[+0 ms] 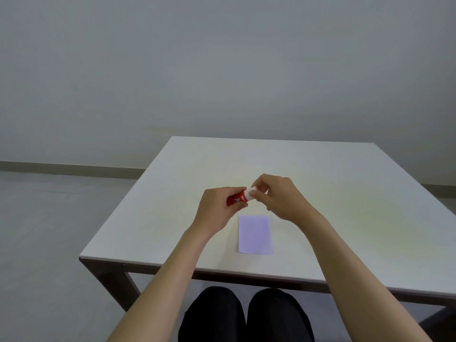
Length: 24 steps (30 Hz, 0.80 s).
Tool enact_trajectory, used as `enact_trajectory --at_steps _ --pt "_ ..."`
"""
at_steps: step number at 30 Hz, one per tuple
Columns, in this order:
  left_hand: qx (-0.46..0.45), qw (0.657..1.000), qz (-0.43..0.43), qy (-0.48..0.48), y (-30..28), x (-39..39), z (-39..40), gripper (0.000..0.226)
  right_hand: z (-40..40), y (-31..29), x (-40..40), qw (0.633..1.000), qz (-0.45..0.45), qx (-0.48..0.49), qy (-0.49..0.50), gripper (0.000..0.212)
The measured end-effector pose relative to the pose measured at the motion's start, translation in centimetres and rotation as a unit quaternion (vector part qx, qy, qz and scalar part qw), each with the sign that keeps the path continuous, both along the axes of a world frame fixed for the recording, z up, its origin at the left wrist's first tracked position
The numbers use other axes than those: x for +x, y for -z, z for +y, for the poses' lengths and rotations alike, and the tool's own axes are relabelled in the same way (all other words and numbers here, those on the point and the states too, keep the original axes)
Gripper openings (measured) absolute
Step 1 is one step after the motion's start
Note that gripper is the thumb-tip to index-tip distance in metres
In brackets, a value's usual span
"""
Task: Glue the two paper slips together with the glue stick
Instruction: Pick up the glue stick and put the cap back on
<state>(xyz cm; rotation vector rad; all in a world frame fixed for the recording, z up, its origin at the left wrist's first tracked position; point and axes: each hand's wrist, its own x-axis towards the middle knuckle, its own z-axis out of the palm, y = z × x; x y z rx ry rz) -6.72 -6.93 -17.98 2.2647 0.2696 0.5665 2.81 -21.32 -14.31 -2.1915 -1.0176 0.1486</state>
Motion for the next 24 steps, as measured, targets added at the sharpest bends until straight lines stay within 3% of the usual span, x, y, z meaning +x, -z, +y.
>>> enact_trajectory --at_steps 3,8,12,15,17,21,24 --pt "0.016 1.0 -0.002 0.002 0.1 0.0 -0.29 0.031 0.54 0.1 0.04 0.991 -0.053 -0.069 0.099 0.058" --pt "0.008 1.0 0.001 -0.011 -0.18 -0.05 0.14 0.024 0.37 0.3 -0.25 1.0 0.008 0.018 -0.013 0.019" --pt "0.012 1.0 0.0 -0.013 0.04 -0.08 -0.2 0.024 1.18 0.61 -0.25 0.986 -0.089 -0.055 0.131 0.056" --pt "0.004 1.0 -0.007 -0.021 0.07 0.11 -0.01 0.022 0.74 0.61 -0.03 0.998 -0.044 -0.002 0.038 0.028" --pt "0.006 1.0 -0.007 -0.02 0.14 0.27 0.32 0.022 0.59 0.5 -0.14 1.0 -0.02 0.005 0.0 0.025" --pt "0.01 1.0 -0.005 -0.02 0.67 0.39 -0.19 0.025 0.98 0.58 -0.25 0.984 -0.077 -0.088 0.135 0.075" --pt "-0.07 0.994 -0.049 -0.065 0.4 0.9 0.06 0.017 0.79 0.95 -0.62 0.983 -0.035 -0.117 0.135 0.09"
